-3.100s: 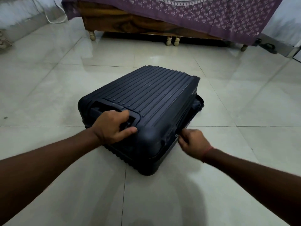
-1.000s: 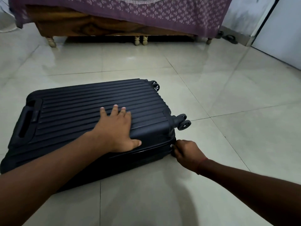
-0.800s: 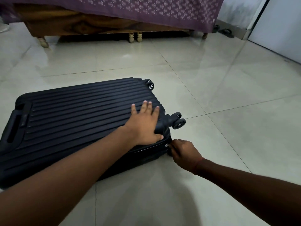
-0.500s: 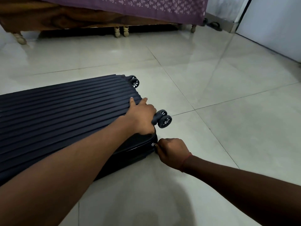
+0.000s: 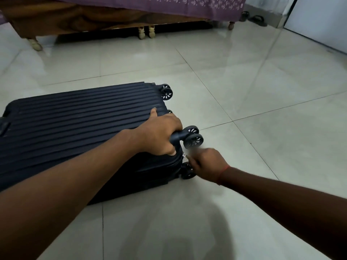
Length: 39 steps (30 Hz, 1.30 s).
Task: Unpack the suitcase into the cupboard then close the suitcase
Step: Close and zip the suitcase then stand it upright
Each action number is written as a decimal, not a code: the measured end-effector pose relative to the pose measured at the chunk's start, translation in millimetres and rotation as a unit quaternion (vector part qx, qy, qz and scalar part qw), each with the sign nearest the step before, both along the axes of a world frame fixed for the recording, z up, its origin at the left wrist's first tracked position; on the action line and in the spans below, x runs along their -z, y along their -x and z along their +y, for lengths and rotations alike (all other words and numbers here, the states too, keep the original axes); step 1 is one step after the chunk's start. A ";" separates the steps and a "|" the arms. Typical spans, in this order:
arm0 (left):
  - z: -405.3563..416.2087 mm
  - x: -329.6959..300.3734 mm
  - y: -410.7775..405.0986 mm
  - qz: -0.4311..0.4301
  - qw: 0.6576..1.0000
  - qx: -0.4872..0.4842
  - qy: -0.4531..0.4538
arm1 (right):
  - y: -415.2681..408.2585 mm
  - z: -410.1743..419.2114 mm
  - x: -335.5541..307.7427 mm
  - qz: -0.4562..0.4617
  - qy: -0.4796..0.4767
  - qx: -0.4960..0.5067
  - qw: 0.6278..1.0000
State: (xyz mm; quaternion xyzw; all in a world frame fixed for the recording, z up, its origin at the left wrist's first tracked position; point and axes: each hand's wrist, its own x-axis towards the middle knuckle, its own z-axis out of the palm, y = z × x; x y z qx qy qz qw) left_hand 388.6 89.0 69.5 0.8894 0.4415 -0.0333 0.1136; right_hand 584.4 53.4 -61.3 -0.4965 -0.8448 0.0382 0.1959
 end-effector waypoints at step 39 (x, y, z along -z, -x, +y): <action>-43.7 -0.3 108.2 0.092 0.973 -0.208 -0.023 | 113.3 31.8 -4.1 -0.081 -0.122 -0.073 0.987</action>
